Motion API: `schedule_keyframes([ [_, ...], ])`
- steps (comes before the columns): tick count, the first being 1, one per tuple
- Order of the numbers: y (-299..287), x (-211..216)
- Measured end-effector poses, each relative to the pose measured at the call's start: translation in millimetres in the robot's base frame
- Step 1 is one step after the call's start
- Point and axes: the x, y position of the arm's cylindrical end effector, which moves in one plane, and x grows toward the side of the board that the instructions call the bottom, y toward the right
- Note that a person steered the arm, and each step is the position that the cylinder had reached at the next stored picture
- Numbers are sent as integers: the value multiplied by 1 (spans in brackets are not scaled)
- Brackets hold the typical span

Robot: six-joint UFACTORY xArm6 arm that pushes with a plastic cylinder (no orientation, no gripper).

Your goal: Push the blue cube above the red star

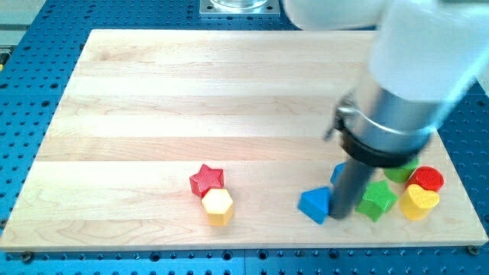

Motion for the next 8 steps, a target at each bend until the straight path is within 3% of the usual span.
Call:
schedule_keyframes([
  [1,-4,-26],
  [2,39,1],
  [4,-4,48],
  [5,31,48],
  [6,112,48],
  [8,140,48],
])
